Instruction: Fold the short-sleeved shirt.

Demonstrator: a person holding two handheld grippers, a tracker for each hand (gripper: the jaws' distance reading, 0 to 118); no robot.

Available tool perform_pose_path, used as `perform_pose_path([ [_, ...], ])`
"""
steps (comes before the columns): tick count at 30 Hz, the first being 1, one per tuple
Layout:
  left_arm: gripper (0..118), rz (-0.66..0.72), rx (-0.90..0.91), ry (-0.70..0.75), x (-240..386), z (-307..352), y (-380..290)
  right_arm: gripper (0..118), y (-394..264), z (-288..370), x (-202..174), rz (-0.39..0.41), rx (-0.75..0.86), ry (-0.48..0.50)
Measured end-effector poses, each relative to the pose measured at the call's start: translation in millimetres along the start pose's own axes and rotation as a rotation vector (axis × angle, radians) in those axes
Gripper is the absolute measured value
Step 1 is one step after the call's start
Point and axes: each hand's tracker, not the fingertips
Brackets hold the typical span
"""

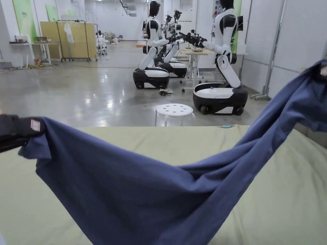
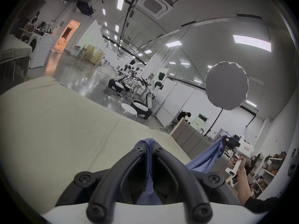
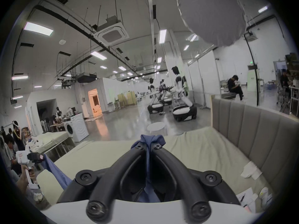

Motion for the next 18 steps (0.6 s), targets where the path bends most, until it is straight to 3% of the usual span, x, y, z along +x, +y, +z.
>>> perform_pose_path([
  [6, 5, -0.003, 0.078, 0.032, -2, -77, 75, 7, 60, -74, 12, -0.022, 0.029, -0.153],
  [10, 5, -0.157, 0.15, 0.106, 21, -121, 120, 7, 88, -114, 2, -0.021, 0.122, -0.255],
  [14, 5, -0.172, 0.215, 0.097, 42, -142, 148, 7, 101, -128, -15, -0.043, 0.206, -0.282],
  [18, 5, -0.247, 0.278, 0.12, 55, -142, 149, 7, 94, -130, -19, -0.049, 0.257, -0.245],
])
